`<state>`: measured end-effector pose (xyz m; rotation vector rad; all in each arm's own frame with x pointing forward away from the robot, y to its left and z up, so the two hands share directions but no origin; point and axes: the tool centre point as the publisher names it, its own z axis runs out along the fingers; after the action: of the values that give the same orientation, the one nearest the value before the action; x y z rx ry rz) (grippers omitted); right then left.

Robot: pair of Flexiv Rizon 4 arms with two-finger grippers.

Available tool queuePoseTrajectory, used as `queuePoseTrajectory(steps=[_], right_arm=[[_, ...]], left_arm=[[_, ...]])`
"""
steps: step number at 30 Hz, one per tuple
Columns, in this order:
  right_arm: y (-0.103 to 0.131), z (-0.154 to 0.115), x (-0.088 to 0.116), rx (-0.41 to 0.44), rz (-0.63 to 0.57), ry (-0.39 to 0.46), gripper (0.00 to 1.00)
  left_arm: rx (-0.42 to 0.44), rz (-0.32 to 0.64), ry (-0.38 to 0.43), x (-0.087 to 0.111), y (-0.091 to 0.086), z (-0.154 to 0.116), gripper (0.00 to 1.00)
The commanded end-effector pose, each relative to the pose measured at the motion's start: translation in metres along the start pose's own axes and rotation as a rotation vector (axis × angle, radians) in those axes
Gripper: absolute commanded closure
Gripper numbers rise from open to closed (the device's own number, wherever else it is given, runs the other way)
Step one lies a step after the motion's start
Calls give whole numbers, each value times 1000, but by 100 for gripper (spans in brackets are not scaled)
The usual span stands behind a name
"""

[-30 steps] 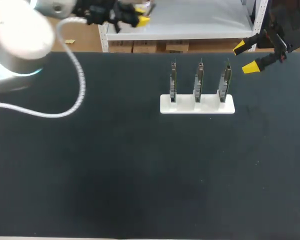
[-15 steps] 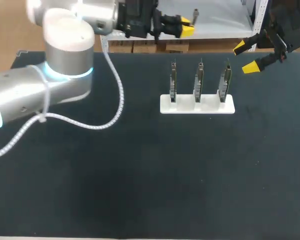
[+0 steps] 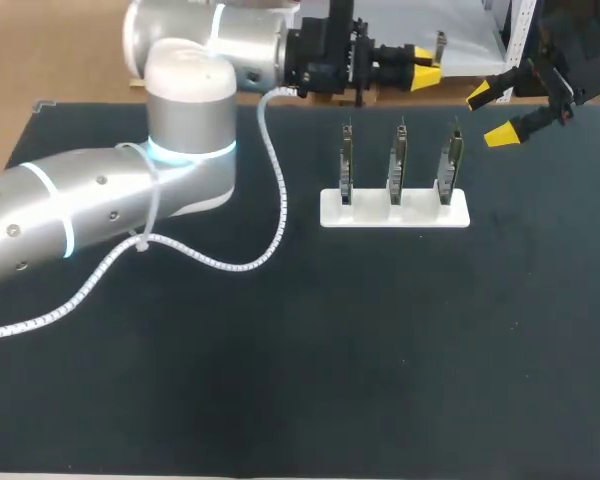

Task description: Pick up the optical module with the left hand, and insert it into the network port with the right hand.

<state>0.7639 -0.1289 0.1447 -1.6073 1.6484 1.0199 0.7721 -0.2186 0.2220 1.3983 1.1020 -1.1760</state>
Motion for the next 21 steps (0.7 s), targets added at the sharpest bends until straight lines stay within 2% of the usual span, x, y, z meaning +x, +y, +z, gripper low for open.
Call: queuePoseTrajectory(steps=[1,8,14,21], right_arm=[[-1,0,0,-1,0,-1,0],[-1,0,0,-1,0,-1,0],[-1,0,0,-1,0,-1,0],[-1,0,0,-1,0,-1,0]], left_arm=[[8,-8,-9,7,-2,9,100],[21,-31,-7,17,-11,21,100],[22,-43,-26,22,-9,34,100],[28,-49,13,25,-11,45,100]])
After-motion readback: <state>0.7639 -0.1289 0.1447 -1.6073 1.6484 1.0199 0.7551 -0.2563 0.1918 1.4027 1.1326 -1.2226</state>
